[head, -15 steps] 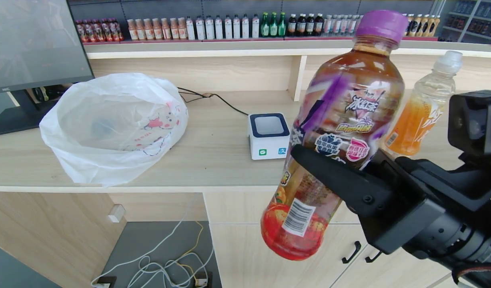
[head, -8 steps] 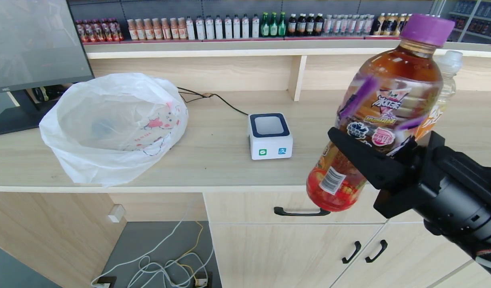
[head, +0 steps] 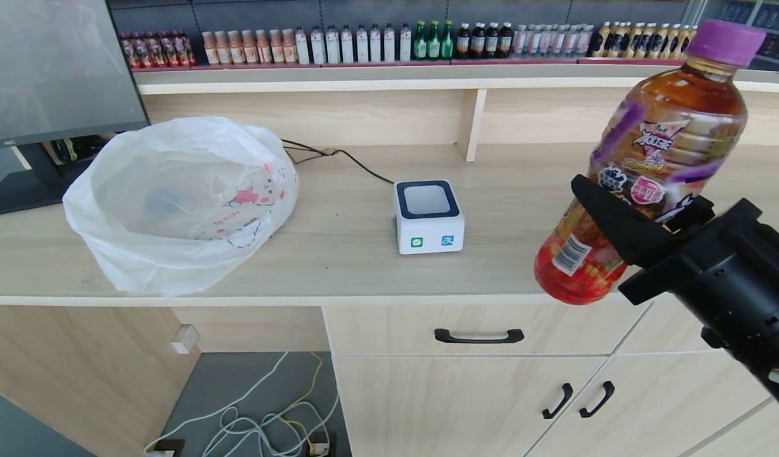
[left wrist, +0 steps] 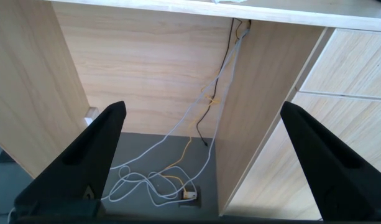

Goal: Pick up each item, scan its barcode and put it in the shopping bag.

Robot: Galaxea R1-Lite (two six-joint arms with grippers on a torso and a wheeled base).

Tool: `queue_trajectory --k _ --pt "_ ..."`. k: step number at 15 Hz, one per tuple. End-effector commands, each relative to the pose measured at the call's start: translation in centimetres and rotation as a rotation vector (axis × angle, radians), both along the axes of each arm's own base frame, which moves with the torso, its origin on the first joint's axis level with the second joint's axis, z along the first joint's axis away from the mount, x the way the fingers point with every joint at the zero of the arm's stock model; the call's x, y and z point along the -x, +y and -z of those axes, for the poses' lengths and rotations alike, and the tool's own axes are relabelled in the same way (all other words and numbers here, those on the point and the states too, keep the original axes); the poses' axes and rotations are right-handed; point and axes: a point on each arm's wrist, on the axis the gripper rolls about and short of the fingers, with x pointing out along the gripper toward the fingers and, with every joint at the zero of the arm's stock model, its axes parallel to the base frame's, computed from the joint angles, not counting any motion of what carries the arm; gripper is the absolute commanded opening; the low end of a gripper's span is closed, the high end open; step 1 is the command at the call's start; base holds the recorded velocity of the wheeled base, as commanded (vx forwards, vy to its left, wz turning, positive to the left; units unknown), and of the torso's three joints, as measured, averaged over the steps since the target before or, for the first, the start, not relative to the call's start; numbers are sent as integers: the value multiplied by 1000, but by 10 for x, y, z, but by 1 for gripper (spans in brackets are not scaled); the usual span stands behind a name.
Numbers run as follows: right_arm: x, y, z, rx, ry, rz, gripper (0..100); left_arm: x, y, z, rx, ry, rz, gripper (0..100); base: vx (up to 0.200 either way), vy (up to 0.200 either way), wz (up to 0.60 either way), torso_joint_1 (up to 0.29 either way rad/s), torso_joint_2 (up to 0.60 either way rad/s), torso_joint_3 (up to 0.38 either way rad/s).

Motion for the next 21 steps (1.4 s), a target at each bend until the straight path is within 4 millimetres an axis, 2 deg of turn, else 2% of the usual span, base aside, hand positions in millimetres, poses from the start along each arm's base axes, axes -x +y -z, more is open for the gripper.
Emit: queue_trajectory --k 1,10,18,21 --pt "-1 0 0 0 -1 2 0 0 0 0 0 0 0 100 0 200 0 -7 -7 -7" --pt "-2 1 -3 -17 -10 -2 0 0 0 0 1 0 0 100 0 200 0 7 1 0" --pt "-16 2 -17 2 -84 33 0 0 0 0 0 0 0 100 0 0 0 0 0 0" --pt "-49 -13 -18 211 -226 25 0 0 0 0 0 0 0 100 0 0 0 0 0 0"
